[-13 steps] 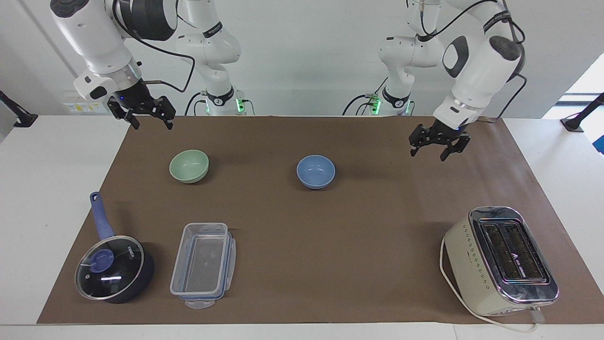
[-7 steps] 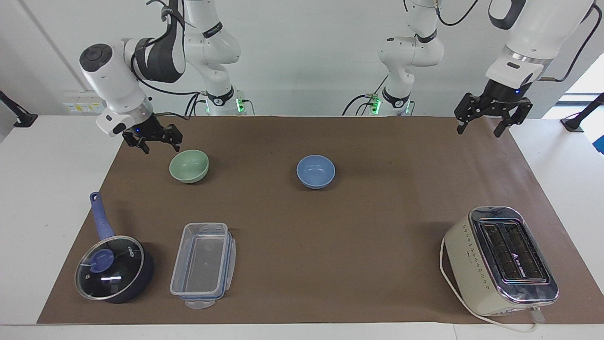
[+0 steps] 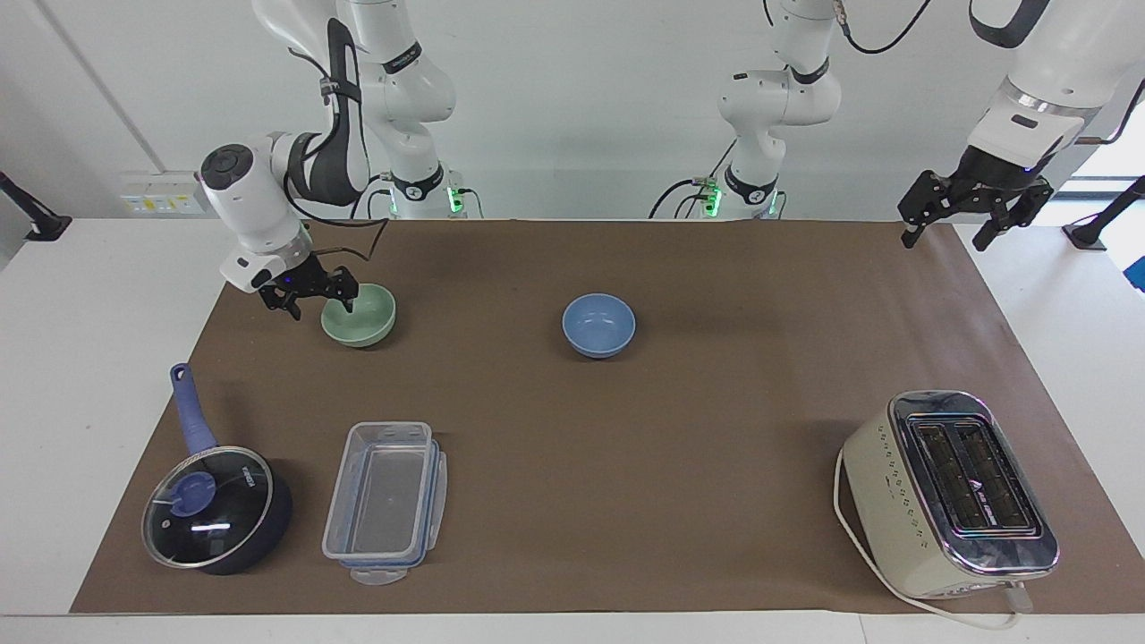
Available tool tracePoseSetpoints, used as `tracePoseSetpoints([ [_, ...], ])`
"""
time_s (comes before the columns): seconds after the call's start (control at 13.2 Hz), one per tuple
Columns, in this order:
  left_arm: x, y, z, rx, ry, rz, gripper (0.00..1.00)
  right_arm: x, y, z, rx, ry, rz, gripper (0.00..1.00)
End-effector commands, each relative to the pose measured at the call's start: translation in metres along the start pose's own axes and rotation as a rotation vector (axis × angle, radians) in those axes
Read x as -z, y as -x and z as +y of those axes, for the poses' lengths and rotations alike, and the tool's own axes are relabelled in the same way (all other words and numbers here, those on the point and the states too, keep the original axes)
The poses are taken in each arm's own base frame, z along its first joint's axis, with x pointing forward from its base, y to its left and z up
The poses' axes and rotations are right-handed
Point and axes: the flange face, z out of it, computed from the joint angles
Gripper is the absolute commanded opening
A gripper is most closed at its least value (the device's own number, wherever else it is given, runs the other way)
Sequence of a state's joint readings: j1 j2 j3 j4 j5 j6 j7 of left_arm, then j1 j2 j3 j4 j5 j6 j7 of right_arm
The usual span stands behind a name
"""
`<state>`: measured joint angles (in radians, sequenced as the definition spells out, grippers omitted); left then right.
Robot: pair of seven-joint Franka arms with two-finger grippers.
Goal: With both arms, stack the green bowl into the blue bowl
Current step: 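Grasp the green bowl rim with the right gripper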
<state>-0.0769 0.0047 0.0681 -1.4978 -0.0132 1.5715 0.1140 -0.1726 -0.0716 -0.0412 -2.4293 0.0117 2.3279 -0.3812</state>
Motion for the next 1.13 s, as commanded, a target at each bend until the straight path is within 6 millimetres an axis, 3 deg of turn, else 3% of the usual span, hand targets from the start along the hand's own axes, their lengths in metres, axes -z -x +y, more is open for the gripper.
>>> tracePoseSetpoints([
  [0.0,0.008,0.001,-0.003,-0.013,-0.021,-0.015,1.0,-0.006,0.005,0.007,0.015,-0.001,0.005,1.0],
  [0.15,0.008,0.011,-0.002,-0.033,-0.011,-0.045,1.0,-0.006,0.005,0.005,0.02,-0.002,0.002,0.98],
  [0.23,0.008,0.011,-0.003,-0.041,-0.011,-0.045,1.0,-0.007,0.004,0.004,0.021,-0.003,0.0,0.82],
  [0.3,0.008,0.012,-0.002,-0.044,-0.01,-0.051,1.0,-0.007,0.004,0.002,0.018,-0.003,-0.001,0.62],
  [0.45,0.005,0.023,-0.001,-0.028,-0.004,-0.095,1.0,-0.008,0.003,-0.001,0.006,-0.006,-0.009,0.02],
  [0.91,0.005,0.026,0.0,-0.035,0.005,-0.111,1.0,-0.006,-0.005,-0.007,-0.018,-0.006,-0.014,0.0],
  [0.98,0.004,0.026,0.0,-0.033,0.005,-0.112,1.0,0.01,-0.013,-0.009,-0.008,-0.002,0.002,0.0],
  [1.06,0.004,0.025,0.0,-0.033,0.005,-0.108,1.0,0.043,-0.027,-0.011,-0.006,-0.013,-0.005,0.0],
])
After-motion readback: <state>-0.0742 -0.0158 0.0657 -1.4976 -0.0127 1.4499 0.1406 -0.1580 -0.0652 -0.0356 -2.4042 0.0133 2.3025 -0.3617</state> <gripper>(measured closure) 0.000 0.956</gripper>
